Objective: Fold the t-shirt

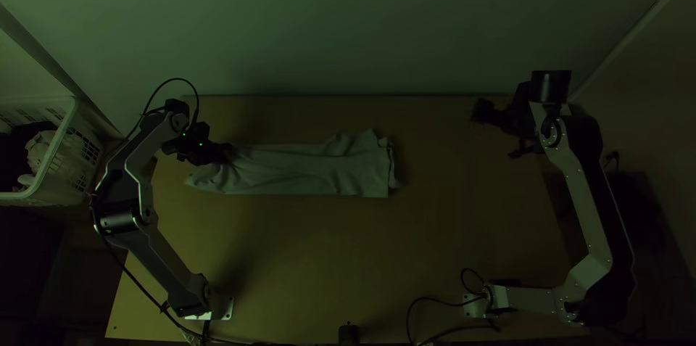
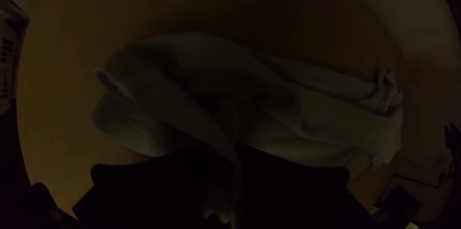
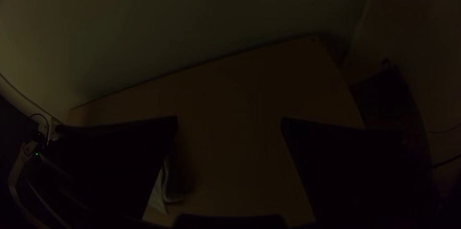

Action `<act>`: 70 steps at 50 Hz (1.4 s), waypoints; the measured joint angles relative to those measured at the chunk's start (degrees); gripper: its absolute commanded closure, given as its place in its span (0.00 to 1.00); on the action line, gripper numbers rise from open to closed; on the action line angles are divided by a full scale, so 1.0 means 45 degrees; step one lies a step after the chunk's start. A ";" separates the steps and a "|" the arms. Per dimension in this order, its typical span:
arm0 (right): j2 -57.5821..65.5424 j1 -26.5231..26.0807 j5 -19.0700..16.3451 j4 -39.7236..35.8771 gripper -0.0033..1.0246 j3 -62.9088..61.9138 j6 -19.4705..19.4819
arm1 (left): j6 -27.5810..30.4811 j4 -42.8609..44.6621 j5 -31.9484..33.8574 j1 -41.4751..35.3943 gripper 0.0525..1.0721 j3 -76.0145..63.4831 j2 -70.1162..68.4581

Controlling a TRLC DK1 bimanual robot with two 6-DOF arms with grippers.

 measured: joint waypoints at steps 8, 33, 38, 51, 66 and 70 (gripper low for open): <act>-0.0219 -0.0034 -0.0005 0.0306 0.04 -0.0520 0.0000 | 0.0505 -0.0981 -0.1559 0.0636 0.98 0.1020 -0.0097; -0.1161 -0.0787 -0.0330 0.0748 0.04 -0.1637 -0.0005 | -0.0952 -0.5178 -0.3740 -0.3099 0.98 0.4779 -0.0801; -0.1379 -0.1122 -0.0481 0.0787 0.04 -0.1841 -0.0005 | -0.1477 -0.5625 -0.3847 -0.4177 0.98 0.5285 -0.0811; -0.2055 -0.1749 -0.0782 0.0899 0.04 -0.2613 -0.0005 | -0.3147 -0.6533 -0.3939 -0.6654 0.98 0.7388 -0.0301; -0.2827 -0.2331 -0.1107 0.0981 0.04 -0.3351 -0.0010 | -0.4716 -0.6596 -0.3978 -0.8684 0.98 0.8864 0.1579; -0.3045 -0.2511 -0.1146 0.0981 0.04 -0.3531 -0.0005 | -0.4998 -0.6533 -0.3973 -0.9102 0.98 0.8927 0.1953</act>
